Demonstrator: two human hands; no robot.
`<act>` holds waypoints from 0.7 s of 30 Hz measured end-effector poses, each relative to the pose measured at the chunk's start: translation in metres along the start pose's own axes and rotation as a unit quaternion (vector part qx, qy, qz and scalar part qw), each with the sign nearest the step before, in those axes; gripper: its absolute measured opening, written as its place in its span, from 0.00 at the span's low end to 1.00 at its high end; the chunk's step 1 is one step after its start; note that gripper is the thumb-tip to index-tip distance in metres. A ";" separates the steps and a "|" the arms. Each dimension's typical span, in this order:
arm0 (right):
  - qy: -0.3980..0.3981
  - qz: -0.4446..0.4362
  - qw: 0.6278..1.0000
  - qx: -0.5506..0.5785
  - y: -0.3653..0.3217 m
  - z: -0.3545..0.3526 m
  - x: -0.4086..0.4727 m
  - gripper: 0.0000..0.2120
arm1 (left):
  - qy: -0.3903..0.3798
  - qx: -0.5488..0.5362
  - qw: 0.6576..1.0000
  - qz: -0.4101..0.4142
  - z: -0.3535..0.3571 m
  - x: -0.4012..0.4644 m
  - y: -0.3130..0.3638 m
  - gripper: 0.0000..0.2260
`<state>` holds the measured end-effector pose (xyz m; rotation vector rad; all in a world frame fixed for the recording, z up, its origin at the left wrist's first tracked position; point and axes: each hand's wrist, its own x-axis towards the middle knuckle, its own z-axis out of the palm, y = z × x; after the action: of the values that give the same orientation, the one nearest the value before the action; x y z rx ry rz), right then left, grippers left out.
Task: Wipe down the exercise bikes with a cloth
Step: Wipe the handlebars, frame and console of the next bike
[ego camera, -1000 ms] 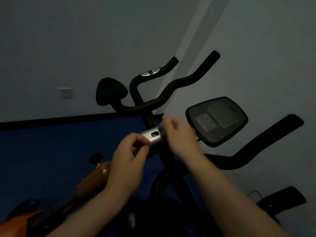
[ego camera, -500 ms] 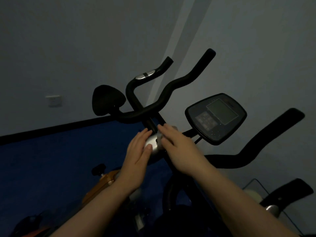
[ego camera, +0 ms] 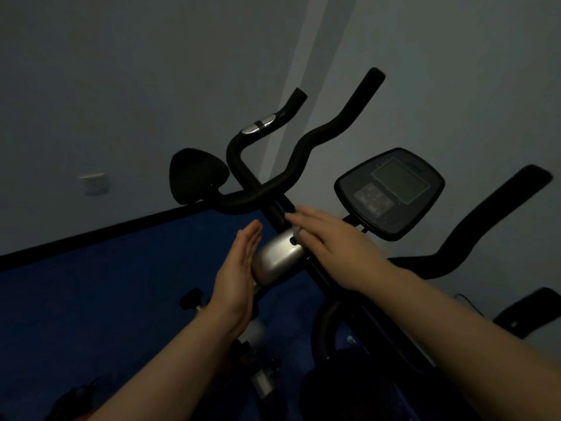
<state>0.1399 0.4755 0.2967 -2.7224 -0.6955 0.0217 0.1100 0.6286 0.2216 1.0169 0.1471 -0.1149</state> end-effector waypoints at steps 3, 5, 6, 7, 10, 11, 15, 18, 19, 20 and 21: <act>-0.011 -0.124 0.984 -0.130 -0.019 0.021 -0.002 0.18 | -0.006 -0.036 0.999 -0.015 -0.002 0.001 -0.001 0.23; -0.057 -0.211 0.956 -0.193 -0.023 0.025 -0.010 0.17 | -0.010 -0.061 0.998 -0.033 -0.005 0.003 0.001 0.24; -0.079 -0.242 0.944 -0.209 -0.018 0.022 -0.014 0.17 | -0.012 -0.066 0.997 -0.036 -0.005 0.003 0.003 0.24; -0.097 -0.263 0.932 -0.228 -0.010 0.017 -0.017 0.17 | -0.010 -0.065 0.997 -0.032 -0.006 0.004 0.005 0.24; -0.109 -0.192 0.960 -0.172 0.009 0.001 -0.023 0.14 | -0.002 -0.025 1.000 -0.015 -0.002 0.002 0.008 0.23; -0.092 -0.134 0.979 -0.121 0.008 -0.001 -0.022 0.14 | 0.002 -0.004 1.000 -0.005 -0.001 0.002 0.007 0.23; -0.025 0.062 0.994 0.086 -0.026 0.012 -0.013 0.26 | 0.026 0.065 0.996 0.058 0.013 0.002 0.004 0.17; -0.026 0.130 0.988 0.074 -0.014 0.013 0.001 0.22 | 0.053 0.116 0.980 0.151 0.028 0.010 0.013 0.15; -0.029 0.183 0.978 0.098 -0.005 0.010 0.011 0.20 | 0.064 0.133 0.974 0.174 0.033 0.016 0.016 0.14; -0.028 0.235 0.965 0.115 0.002 0.006 0.020 0.20 | 0.074 0.151 0.968 0.184 0.039 0.023 0.020 0.13; -0.036 0.256 0.959 0.117 0.004 0.003 0.028 0.20 | 0.078 0.171 0.965 0.182 0.046 0.032 0.023 0.12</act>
<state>0.1665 0.4866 0.2941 -2.5996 0.0155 0.3047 0.1485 0.6010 0.2592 1.3814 0.0810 0.2857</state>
